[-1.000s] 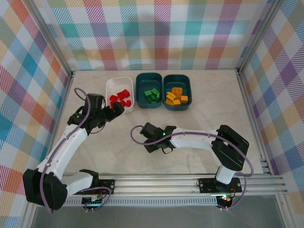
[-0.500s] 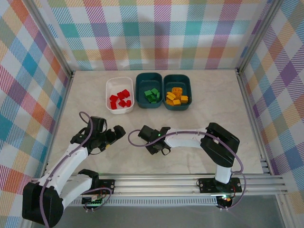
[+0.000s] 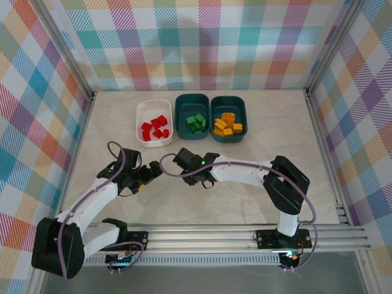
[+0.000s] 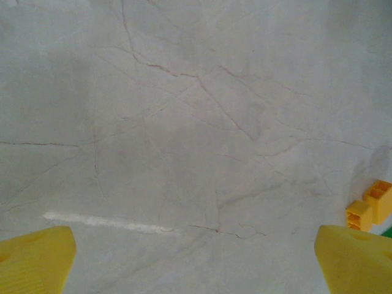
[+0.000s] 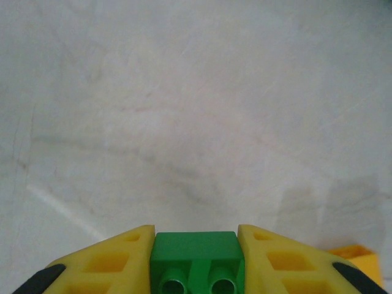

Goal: Sort the legos into containers by color

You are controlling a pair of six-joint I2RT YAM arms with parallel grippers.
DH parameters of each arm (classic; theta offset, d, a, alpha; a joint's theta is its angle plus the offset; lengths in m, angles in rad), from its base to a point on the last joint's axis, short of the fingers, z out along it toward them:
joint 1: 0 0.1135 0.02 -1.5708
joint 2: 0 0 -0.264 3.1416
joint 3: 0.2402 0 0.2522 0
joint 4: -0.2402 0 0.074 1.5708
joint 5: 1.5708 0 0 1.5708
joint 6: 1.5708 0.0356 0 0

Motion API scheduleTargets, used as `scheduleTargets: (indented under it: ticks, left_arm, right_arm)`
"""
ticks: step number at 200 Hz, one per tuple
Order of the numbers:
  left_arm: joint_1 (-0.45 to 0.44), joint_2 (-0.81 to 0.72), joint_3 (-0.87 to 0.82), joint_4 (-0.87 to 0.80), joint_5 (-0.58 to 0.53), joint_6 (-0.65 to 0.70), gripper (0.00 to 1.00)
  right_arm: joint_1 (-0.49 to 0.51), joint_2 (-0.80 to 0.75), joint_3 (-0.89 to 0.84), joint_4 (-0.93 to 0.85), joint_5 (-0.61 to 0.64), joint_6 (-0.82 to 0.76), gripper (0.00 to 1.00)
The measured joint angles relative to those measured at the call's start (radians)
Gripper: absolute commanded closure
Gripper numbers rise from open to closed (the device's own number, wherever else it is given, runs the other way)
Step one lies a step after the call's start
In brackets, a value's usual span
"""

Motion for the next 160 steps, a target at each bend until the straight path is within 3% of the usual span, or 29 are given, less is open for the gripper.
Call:
scheduleTargets:
  ticks: [47, 97, 104, 115, 122, 160]
  left_arm:
    - [-0.053, -0.007, -0.128, 0.164, -0.024, -0.084, 0.00]
    - [-0.133, -0.081, -0.169, 0.211, -0.069, -0.139, 0.00]
    - [-0.135, -0.094, -0.176, 0.211, -0.071, -0.143, 0.00]
    - [-0.136, -0.117, -0.188, 0.208, -0.072, -0.148, 0.00]
    - [-0.137, -0.132, -0.195, 0.206, -0.072, -0.149, 0.00]
    - [-0.137, -0.209, -0.198, 0.152, -0.072, -0.146, 0.00]
  right_arm:
    - [-0.183, 0.024, 0.170, 0.015, -0.102, 0.029, 0.65]
    - [-0.307, 0.239, 0.497, 0.036, -0.173, 0.072, 0.65]
    - [-0.320, 0.283, 0.552, 0.024, -0.180, 0.073, 0.61]
    - [-0.337, 0.351, 0.639, -0.002, -0.190, 0.082, 0.43]
    - [-0.348, 0.396, 0.700, -0.021, -0.192, 0.083, 0.37]
    - [-0.377, 0.492, 0.851, -0.111, -0.178, 0.052, 0.33]
